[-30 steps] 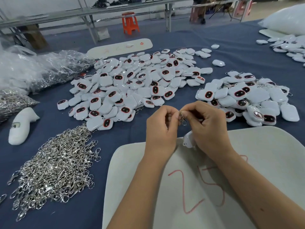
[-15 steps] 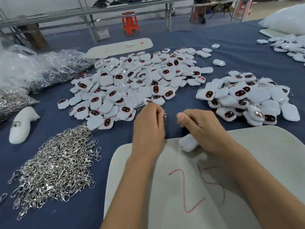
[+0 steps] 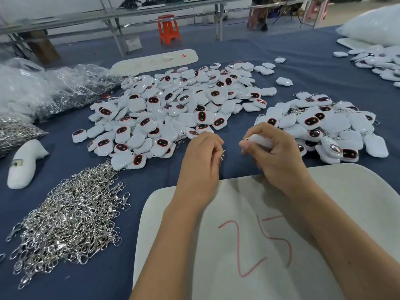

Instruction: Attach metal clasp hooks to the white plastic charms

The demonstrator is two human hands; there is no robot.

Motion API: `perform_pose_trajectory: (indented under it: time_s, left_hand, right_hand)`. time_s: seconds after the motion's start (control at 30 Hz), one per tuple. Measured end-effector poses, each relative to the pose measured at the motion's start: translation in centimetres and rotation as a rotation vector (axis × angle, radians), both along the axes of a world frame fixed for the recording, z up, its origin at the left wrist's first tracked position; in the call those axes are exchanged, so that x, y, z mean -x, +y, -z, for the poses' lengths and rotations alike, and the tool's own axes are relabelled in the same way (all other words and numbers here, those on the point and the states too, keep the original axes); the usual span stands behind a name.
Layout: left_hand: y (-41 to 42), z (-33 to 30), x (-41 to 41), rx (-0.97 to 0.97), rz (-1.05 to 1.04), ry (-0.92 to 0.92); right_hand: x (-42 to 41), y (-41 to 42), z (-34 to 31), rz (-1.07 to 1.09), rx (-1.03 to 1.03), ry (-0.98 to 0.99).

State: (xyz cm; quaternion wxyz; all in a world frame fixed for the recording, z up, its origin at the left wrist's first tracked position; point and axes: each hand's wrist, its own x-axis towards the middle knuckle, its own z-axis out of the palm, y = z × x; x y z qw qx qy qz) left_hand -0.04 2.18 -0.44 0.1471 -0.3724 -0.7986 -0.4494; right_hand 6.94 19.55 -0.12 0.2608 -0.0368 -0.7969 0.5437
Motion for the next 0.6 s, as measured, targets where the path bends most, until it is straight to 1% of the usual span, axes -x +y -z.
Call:
perform_pose_trajectory:
  time_s: [0.07, 0.17, 0.27, 0.33, 0.4, 0.5, 0.6]
  left_hand:
    - [0.32, 0.06, -0.12, 0.003, 0.034, -0.015]
    - [0.49, 0.18, -0.03, 0.007, 0.053, -0.005]
    - [0.59, 0.21, -0.16, 0.024, 0.055, -0.017]
    - [0.71, 0.15, -0.31, 0.035, 0.06, -0.022]
    - [0.74, 0.08, -0.38, 0.037, 0.062, -0.028]
    - [0.77, -0.03, -0.47, 0.041, 0.062, -0.035]
    - [0.81, -0.1, -0.53, 0.058, 0.062, -0.023]
  right_hand:
    - [0.15, -0.43, -0.13, 0.005, 0.086, 0.003]
    - [0.27, -0.88, 0.01, -0.005, 0.258, -0.072]
    - [0.22, -1.0, -0.06, 0.028, 0.246, -0.117]
    - [0.15, -0.92, 0.07, 0.055, 0.293, -0.141]
    - [0.09, -0.9, 0.09, 0.061, 0.341, -0.134]
    - [0.09, -0.96, 0.15, 0.032, 0.343, -0.107]
    - [0.32, -0.94, 0.38, 0.052, 0.337, -0.091]
